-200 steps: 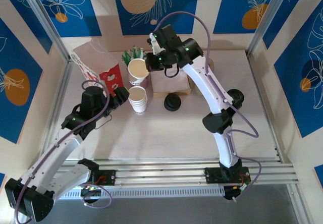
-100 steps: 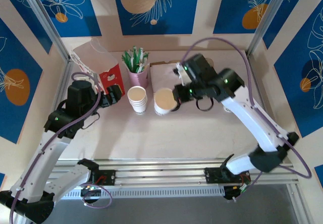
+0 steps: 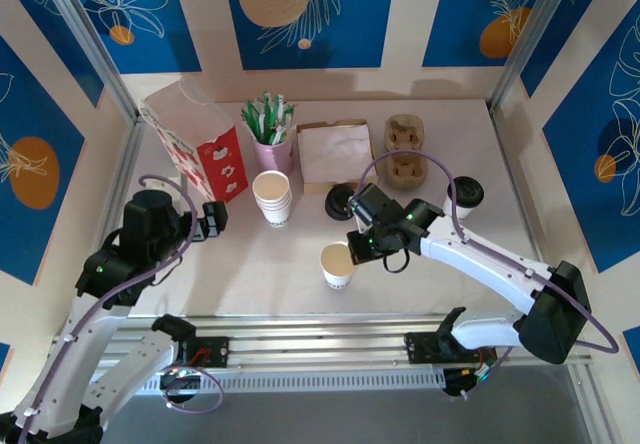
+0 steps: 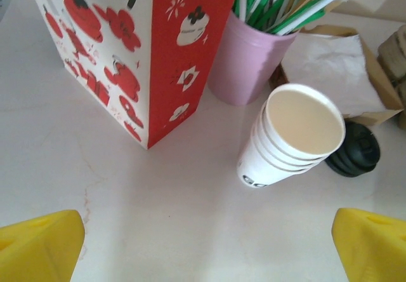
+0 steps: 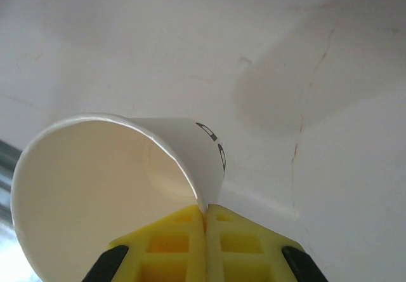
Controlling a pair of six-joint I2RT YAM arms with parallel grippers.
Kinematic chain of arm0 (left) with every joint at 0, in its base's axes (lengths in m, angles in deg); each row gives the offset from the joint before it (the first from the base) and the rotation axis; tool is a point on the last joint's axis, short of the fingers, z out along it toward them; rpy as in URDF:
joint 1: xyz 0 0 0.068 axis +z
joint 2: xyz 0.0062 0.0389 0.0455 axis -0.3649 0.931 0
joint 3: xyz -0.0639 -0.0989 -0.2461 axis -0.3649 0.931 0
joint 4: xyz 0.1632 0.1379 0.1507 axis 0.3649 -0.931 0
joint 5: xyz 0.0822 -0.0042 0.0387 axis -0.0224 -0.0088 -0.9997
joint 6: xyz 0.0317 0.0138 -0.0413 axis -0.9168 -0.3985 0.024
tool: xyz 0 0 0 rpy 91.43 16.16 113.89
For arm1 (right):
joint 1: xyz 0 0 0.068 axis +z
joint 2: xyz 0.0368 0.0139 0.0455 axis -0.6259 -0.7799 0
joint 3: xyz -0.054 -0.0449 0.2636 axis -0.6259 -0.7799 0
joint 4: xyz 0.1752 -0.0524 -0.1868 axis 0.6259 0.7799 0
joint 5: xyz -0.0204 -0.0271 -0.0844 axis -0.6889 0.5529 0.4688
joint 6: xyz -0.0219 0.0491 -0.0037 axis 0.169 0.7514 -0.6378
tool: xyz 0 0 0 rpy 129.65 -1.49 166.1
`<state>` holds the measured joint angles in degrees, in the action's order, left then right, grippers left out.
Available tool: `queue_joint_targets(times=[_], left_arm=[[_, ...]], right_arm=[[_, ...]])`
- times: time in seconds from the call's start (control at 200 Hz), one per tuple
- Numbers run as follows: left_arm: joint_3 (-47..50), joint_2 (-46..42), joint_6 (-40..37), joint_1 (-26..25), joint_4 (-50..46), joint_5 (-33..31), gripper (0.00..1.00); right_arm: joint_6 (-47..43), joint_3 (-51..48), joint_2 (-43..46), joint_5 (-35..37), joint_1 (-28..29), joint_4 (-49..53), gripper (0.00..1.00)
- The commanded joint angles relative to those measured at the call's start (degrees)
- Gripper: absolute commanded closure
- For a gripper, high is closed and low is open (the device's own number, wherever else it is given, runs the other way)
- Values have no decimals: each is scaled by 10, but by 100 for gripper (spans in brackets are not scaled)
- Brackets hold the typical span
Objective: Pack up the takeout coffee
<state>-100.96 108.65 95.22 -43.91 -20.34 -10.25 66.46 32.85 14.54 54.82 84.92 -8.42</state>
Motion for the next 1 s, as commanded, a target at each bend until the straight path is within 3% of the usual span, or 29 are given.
queue_joint_targets(times=[0.0, 0.06, 0.18, 0.28, 0.365, 0.545, 0.655, 0.995], left_arm=[[28, -21, -20, 7, 26, -28, 0], [43, -31, -21, 7, 31, -32, 0], [55, -35, -21, 7, 35, -30, 0], [58, -30, -26, 7, 39, -31, 0], [59, -24, -30, 7, 39, -28, 0], [62, -24, -34, 7, 42, -28, 0], [62, -28, -35, 7, 41, -29, 0], [65, -26, -38, 7, 41, -31, 0]], right_arm=[[15, -9, -19, 19, 1, -56, 100], [16, -8, -34, 16, 2, -60, 97], [17, 1, -54, 18, 6, -52, 77], [17, 18, -55, 12, 9, -41, 69], [14, 48, -51, 27, 9, -7, 53], [-11, 125, -35, 40, -24, 36, 33], [-32, 157, -74, -16, -74, 27, 26], [-59, 230, -268, -15, -129, -18, 11]])
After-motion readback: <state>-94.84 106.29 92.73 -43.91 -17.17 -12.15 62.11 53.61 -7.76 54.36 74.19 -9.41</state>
